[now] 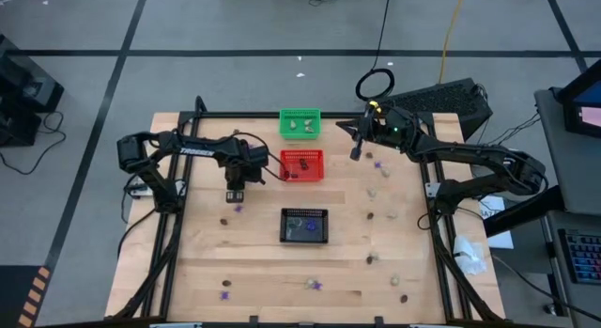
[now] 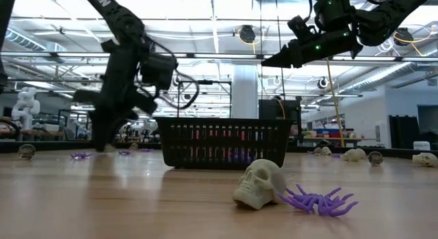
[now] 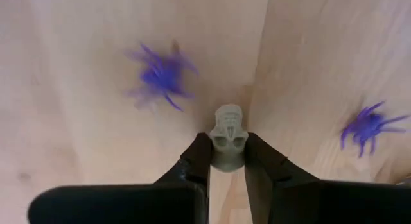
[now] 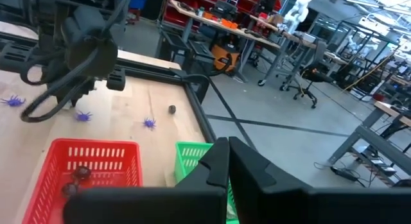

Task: Sort Halloween decoration
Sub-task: Put the white skull toy into the green basket

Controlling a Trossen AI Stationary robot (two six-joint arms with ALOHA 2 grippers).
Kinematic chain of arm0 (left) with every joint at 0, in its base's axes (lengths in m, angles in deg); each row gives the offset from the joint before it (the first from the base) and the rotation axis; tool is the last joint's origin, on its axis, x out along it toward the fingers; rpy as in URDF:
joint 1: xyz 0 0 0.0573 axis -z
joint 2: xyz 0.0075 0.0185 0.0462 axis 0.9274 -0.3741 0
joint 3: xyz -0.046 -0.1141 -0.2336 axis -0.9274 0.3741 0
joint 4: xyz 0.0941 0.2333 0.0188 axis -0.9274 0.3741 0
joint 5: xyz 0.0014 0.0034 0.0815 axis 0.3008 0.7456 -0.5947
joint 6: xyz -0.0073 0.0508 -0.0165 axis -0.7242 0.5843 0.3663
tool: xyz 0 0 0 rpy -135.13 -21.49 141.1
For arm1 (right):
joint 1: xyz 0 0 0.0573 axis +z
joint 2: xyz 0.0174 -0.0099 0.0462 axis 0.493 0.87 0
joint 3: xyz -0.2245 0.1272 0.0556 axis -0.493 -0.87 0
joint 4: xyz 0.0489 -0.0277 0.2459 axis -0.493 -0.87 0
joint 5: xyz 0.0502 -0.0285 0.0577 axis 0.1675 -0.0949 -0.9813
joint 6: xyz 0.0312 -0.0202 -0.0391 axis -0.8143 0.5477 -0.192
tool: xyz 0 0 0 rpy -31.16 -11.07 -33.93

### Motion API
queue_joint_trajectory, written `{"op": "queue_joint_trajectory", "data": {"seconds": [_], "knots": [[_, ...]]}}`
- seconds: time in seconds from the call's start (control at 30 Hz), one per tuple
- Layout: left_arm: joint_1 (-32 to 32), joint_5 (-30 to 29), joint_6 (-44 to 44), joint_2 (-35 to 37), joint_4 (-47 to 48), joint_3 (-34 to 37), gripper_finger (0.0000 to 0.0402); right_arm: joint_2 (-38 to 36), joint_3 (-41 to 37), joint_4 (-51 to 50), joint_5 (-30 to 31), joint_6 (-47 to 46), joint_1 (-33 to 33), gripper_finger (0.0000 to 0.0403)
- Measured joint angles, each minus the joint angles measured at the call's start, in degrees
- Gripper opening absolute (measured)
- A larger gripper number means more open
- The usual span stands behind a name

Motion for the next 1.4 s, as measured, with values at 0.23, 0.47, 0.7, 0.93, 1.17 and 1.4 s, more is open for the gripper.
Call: {"op": "queue_joint_trajectory", "data": {"seconds": [0.23,0.47,0.7,0.93,1.17,1.4], "knots": [[-4.7,0.4,2.9,0.2,-4.1,-8.2,0.0048,0.0,0.0,0.0,0.0,0.5,-0.5,0.0000],[-12.9,0.0,2.0,-0.3,-16.2,-19.5,0.0048,0.0,0.0,-0.5,0.0,0.5,-0.8,0.0000],[-17.2,0.0,7.7,-11.9,-16.3,-36.5,0.0048,0.0,0.0,-0.5,0.0,0.5,-0.8,0.0000],[-19.2,2.2,11.0,-25.4,-9.4,-49.9,0.0048,0.0,0.0,-1.2,0.0,0.7,-0.9,0.0000],[-20.2,2.9,13.6,-32.4,-8.0,-56.1,0.0048,0.0,0.0,-1.8,0.0,0.8,-1.0,0.0000],[-21.3,3.6,14.1,-35.1,-7.3,-56.4,0.0048,0.0,0.0,-1.8,-0.1,1.0,-1.2,0.0000]]}}
